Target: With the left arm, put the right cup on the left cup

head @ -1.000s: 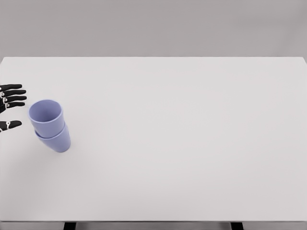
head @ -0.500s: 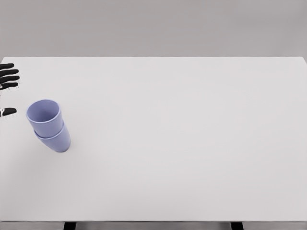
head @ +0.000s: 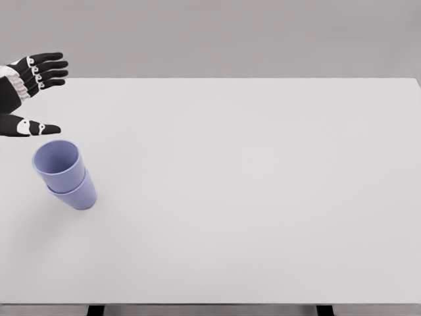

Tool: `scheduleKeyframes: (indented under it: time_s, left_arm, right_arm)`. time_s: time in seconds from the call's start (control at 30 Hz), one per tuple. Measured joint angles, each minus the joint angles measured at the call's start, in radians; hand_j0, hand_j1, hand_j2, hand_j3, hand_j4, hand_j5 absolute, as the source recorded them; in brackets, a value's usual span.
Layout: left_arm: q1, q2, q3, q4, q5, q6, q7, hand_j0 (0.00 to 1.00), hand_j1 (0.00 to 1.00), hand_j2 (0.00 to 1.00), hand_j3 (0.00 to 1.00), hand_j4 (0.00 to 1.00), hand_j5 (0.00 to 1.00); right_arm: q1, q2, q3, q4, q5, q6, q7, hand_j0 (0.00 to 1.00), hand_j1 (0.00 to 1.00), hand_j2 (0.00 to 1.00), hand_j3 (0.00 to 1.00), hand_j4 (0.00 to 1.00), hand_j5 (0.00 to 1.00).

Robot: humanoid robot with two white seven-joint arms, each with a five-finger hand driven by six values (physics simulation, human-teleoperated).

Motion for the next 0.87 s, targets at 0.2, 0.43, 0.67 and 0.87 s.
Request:
scheduleKeyframes:
  time_s: [0.2, 0.43, 0.67, 0.87]
  left_arm:
    - [-0.026, -0.006, -0.041, 0.0, 0.0, 0.007, 0.001, 1.0, 1.0, 1.0, 1.0, 1.0, 1.0]
    - [-0.026, -0.008, -0.053, 0.0, -0.002, -0.001, -0.002, 1.0, 1.0, 1.0, 1.0, 1.0, 1.0]
    - [-0.018, -0.007, -0.067, 0.0, -0.031, -0.073, -0.003, 1.0, 1.0, 1.0, 1.0, 1.0, 1.0]
    - [-0.017, -0.004, -0.069, 0.0, -0.098, -0.187, -0.003, 1.0, 1.0, 1.0, 1.0, 1.0, 1.0]
  right_arm:
    - [0.0, 0.0, 0.0, 0.0, 0.0, 0.0, 0.0, 1.0, 1.0, 1.0, 1.0, 1.0, 1.0]
    - [0.0, 0.0, 0.0, 0.0, 0.0, 0.0, 0.0, 1.0, 1.0, 1.0, 1.0, 1.0, 1.0]
    - [0.0, 0.0, 0.0, 0.0, 0.0, 0.0, 0.0, 1.0, 1.0, 1.0, 1.0, 1.0, 1.0]
    - [0.0, 0.0, 0.0, 0.0, 0.0, 0.0, 0.0, 1.0, 1.0, 1.0, 1.0, 1.0, 1.0]
